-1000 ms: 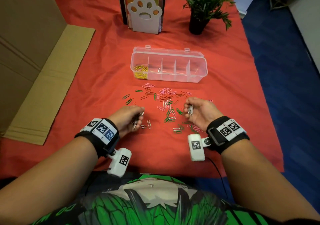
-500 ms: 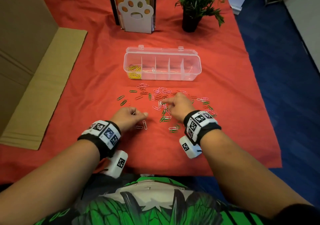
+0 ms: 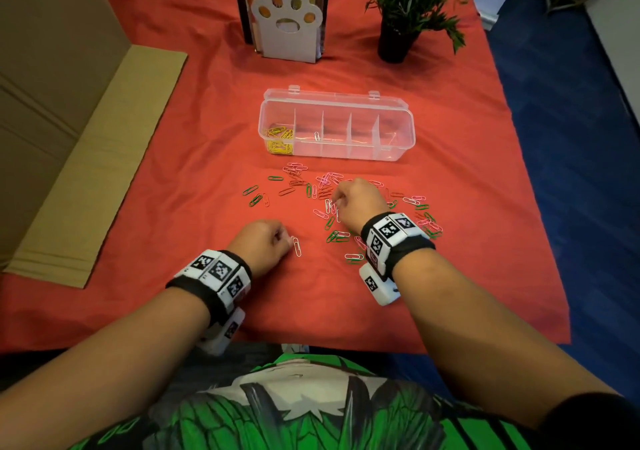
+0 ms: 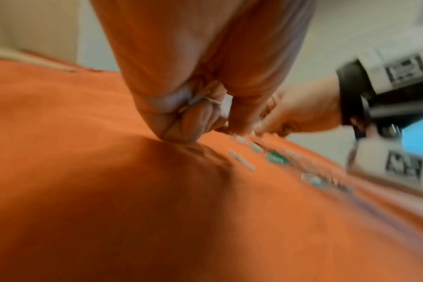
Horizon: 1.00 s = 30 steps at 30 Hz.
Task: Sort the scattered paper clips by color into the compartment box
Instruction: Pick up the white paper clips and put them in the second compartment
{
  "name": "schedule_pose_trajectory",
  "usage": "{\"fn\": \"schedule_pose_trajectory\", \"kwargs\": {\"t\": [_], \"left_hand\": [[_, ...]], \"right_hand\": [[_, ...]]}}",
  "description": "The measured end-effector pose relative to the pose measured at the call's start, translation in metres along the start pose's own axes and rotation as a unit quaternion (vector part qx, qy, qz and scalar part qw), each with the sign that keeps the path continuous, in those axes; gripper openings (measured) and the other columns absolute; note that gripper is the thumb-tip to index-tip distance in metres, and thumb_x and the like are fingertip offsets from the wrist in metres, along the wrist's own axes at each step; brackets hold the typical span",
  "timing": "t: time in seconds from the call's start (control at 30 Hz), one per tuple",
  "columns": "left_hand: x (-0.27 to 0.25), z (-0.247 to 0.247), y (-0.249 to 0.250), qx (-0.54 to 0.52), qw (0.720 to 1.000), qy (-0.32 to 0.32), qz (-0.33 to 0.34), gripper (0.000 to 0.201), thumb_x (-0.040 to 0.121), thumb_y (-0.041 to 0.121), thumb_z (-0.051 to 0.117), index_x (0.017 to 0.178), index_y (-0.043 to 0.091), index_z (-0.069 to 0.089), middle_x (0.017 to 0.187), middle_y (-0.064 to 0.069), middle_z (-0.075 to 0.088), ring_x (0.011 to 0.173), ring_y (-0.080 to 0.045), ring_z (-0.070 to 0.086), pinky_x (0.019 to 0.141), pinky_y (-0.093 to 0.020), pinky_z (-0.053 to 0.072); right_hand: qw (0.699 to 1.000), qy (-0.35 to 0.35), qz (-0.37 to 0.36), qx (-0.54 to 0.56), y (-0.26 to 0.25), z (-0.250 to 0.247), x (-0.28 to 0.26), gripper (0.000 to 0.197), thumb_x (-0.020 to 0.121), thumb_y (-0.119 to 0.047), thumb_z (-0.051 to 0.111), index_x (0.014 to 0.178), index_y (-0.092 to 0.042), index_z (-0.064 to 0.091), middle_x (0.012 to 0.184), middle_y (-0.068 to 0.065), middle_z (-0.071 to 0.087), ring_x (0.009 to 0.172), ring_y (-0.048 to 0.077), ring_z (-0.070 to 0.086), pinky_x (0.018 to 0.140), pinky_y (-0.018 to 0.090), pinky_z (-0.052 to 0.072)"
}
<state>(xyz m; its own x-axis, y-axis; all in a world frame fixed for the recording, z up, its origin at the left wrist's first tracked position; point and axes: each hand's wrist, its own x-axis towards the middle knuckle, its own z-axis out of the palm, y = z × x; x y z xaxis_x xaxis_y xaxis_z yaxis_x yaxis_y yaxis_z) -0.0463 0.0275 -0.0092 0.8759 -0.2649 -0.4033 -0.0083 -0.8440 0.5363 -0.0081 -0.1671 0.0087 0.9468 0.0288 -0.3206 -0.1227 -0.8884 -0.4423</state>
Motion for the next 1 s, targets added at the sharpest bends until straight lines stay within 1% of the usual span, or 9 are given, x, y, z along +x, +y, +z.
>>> {"fn": "schedule_pose_trajectory", "kwargs": {"t": [0.07,0.17,0.27,0.33,0.43,0.5,0.73,0.83,1.0], "left_hand": [[0.002,-0.004,0.004,-0.21,0.972,-0.03,-0.099,0.022,0.09,0.017,0.049,0.068,0.017,0.048,0.059,0.0,0.046,0.053,-0.017,0.041,0.05,-0.027,0.031],[-0.001,-0.017,0.011,-0.523,0.823,-0.096,-0.202,0.021,0.081,0.01,0.034,0.064,0.015,0.046,0.052,-0.001,0.048,0.038,-0.012,0.041,0.043,-0.017,0.031],[-0.002,-0.026,0.014,-0.605,0.756,-0.135,-0.208,0.029,0.081,0.017,0.032,0.066,0.012,0.055,0.051,-0.001,0.055,0.039,-0.012,0.048,0.044,-0.017,0.041],[0.001,-0.02,0.018,-0.563,0.79,-0.114,-0.216,0.031,0.091,0.027,0.039,0.068,0.016,0.056,0.049,0.002,0.053,0.037,-0.008,0.047,0.04,-0.014,0.039],[0.007,-0.007,0.017,-0.301,0.939,-0.034,-0.165,0.025,0.082,0.033,0.064,0.065,0.018,0.053,0.052,0.001,0.052,0.04,-0.012,0.044,0.038,-0.015,0.035],[0.007,-0.002,0.014,-0.08,0.992,0.0,-0.101,0.025,0.072,0.037,0.073,0.069,0.016,0.06,0.066,-0.004,0.064,0.06,-0.019,0.057,0.055,-0.022,0.043],[0.007,0.011,0.017,0.155,0.988,-0.007,0.01,0.019,0.08,0.025,0.057,0.087,0.008,0.063,0.099,-0.016,0.067,0.098,-0.032,0.06,0.078,-0.034,0.046],[0.009,0.012,0.021,0.153,0.988,-0.035,0.008,0.015,0.076,0.019,0.056,0.083,0.009,0.065,0.095,-0.015,0.068,0.096,-0.032,0.062,0.078,-0.033,0.048],[0.013,0.011,0.029,0.145,0.986,-0.077,0.005,0.016,0.075,0.023,0.056,0.077,0.009,0.065,0.09,-0.013,0.069,0.091,-0.03,0.062,0.075,-0.03,0.048]], "right_hand": [[1.0,-0.016,0.004,-0.002,0.004,0.004,0.001,0.027,0.082,-0.004,0.046,0.096,-0.011,0.068,0.107,0.013,0.064,0.101,0.03,0.06,0.085,0.03,0.046],[0.999,0.0,0.034,0.009,0.014,0.008,-0.002,0.021,0.082,-0.005,0.049,0.093,-0.009,0.066,0.101,0.014,0.067,0.098,0.03,0.061,0.083,0.03,0.048],[0.998,0.018,0.025,-0.048,0.015,0.011,-0.004,0.022,0.085,-0.02,0.057,0.1,-0.005,0.061,0.107,0.017,0.061,0.103,0.032,0.058,0.086,0.034,0.046],[0.995,0.021,0.002,-0.096,0.01,0.017,-0.005,0.03,0.085,-0.024,0.06,0.107,-0.004,0.056,0.113,0.018,0.057,0.107,0.034,0.054,0.091,0.037,0.045],[0.991,0.03,-0.019,-0.127,0.004,0.027,-0.005,0.032,0.083,-0.012,0.058,0.113,-0.005,0.049,0.116,0.017,0.052,0.109,0.036,0.053,0.092,0.042,0.047],[0.994,0.02,-0.008,-0.108,0.005,0.029,-0.005,0.031,0.082,-0.007,0.055,0.113,-0.005,0.049,0.117,0.017,0.049,0.107,0.036,0.053,0.091,0.042,0.047],[0.989,-0.028,0.088,0.114,0.008,0.007,-0.004,0.018,0.083,-0.003,0.048,0.073,-0.018,0.052,0.082,0.004,0.061,0.079,0.022,0.055,0.073,0.026,0.042],[0.902,-0.046,0.149,0.403,0.009,-0.009,-0.007,0.022,0.089,0.002,0.041,0.078,-0.014,0.051,0.063,-0.001,0.047,0.055,0.012,0.041,0.048,0.022,0.032],[0.69,-0.067,0.206,0.691,0.016,-0.03,-0.013,0.021,0.095,-0.004,0.037,0.086,-0.007,0.055,0.07,0.004,0.05,0.057,0.014,0.048,0.043,0.019,0.041]]}}
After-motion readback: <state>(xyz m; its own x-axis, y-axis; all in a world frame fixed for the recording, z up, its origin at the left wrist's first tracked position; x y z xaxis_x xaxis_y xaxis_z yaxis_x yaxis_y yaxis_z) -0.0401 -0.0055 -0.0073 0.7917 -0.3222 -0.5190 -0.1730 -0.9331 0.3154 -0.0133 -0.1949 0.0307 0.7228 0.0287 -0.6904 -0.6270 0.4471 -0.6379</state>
